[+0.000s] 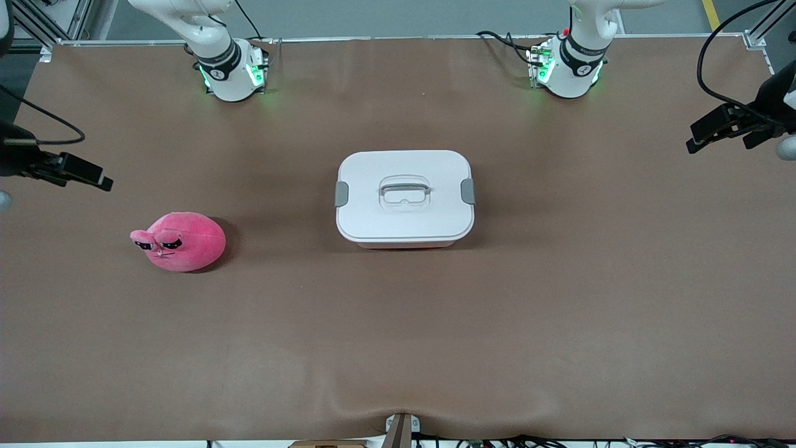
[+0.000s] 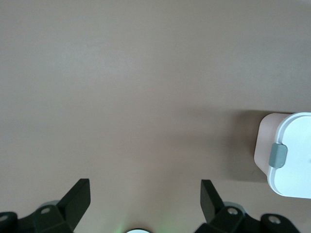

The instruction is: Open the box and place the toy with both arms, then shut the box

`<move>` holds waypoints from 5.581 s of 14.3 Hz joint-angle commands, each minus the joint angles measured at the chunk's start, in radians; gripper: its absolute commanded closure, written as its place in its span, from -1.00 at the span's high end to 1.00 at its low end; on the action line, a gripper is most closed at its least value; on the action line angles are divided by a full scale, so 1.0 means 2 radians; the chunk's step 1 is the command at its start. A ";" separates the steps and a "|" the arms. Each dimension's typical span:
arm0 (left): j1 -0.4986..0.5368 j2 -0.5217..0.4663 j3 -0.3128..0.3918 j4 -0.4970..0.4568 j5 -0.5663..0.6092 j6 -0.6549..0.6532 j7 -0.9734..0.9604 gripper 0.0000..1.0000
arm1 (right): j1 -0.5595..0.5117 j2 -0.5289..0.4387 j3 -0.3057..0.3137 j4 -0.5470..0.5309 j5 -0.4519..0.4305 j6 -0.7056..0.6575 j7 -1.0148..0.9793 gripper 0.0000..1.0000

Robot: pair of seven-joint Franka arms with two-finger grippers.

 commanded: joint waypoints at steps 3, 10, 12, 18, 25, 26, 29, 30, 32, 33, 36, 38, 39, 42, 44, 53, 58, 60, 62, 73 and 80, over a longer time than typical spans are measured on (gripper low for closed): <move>-0.004 0.003 0.001 0.007 0.008 0.000 -0.005 1.00 | 0.016 -0.036 -0.002 0.001 -0.038 -0.034 -0.060 1.00; 0.007 0.032 0.007 0.024 -0.002 0.001 -0.004 1.00 | 0.015 -0.037 0.008 0.002 -0.064 -0.044 -0.054 1.00; 0.011 0.050 0.007 0.035 -0.006 0.001 -0.001 1.00 | 0.015 -0.037 0.007 0.002 -0.064 -0.044 -0.054 1.00; 0.011 0.076 0.007 0.048 -0.008 0.032 -0.004 1.00 | 0.008 -0.008 0.005 0.003 -0.063 -0.047 -0.053 1.00; -0.009 0.094 -0.011 0.047 -0.044 0.041 -0.129 1.00 | 0.010 0.059 0.004 -0.035 -0.063 0.043 -0.060 1.00; -0.014 0.094 -0.011 0.047 -0.046 0.041 -0.154 1.00 | 0.013 0.056 0.004 -0.055 -0.064 0.059 -0.060 1.00; -0.028 0.098 -0.011 0.047 -0.067 0.041 -0.208 1.00 | 0.018 0.052 0.006 -0.072 -0.063 0.077 -0.060 1.00; -0.034 0.099 -0.012 0.047 -0.067 0.041 -0.227 1.00 | 0.025 0.047 0.006 -0.082 -0.064 0.088 -0.060 1.00; -0.055 0.100 -0.012 0.047 -0.067 0.041 -0.278 1.00 | 0.029 0.029 0.006 -0.126 -0.066 0.136 -0.060 1.00; -0.065 0.100 -0.011 0.047 -0.066 0.041 -0.305 1.00 | 0.030 0.017 0.007 -0.153 -0.066 0.161 -0.060 1.00; -0.094 0.100 -0.011 0.044 -0.066 0.041 -0.375 1.00 | 0.035 0.001 0.007 -0.194 -0.080 0.215 -0.066 1.00; -0.116 0.100 -0.012 0.042 -0.066 0.041 -0.425 1.00 | 0.037 0.004 0.007 -0.196 -0.081 0.227 -0.092 1.00; -0.128 0.101 -0.012 0.041 -0.064 0.041 -0.449 1.00 | 0.036 0.004 0.007 -0.203 -0.081 0.242 -0.128 1.00; -0.155 0.108 -0.012 0.041 -0.060 0.042 -0.507 1.00 | 0.036 0.003 0.007 -0.239 -0.081 0.299 -0.198 1.00; -0.166 0.115 -0.012 0.042 -0.059 0.047 -0.537 1.00 | 0.038 0.007 0.007 -0.240 -0.081 0.301 -0.232 1.00; -0.222 0.138 -0.012 0.043 -0.054 0.075 -0.707 1.00 | 0.030 0.070 0.007 -0.238 -0.078 0.321 -0.251 1.00; -0.257 0.157 -0.012 0.044 -0.044 0.092 -0.784 1.00 | 0.026 0.092 0.006 -0.240 -0.078 0.316 -0.254 1.00; -0.274 0.167 -0.012 0.044 -0.035 0.098 -0.820 1.00 | 0.021 0.099 0.006 -0.240 -0.078 0.315 -0.267 1.00; -0.295 0.182 -0.012 0.045 -0.019 0.108 -0.875 1.00 | 0.013 0.106 0.006 -0.239 -0.078 0.315 -0.279 1.00; -0.355 0.238 -0.013 0.046 -0.005 0.180 -1.057 1.00 | 0.002 0.109 0.007 -0.229 -0.073 0.271 -0.282 -0.92; -0.379 0.258 -0.013 0.044 -0.005 0.225 -1.113 1.00 | 0.002 0.106 0.006 -0.172 -0.070 0.248 -0.351 -1.00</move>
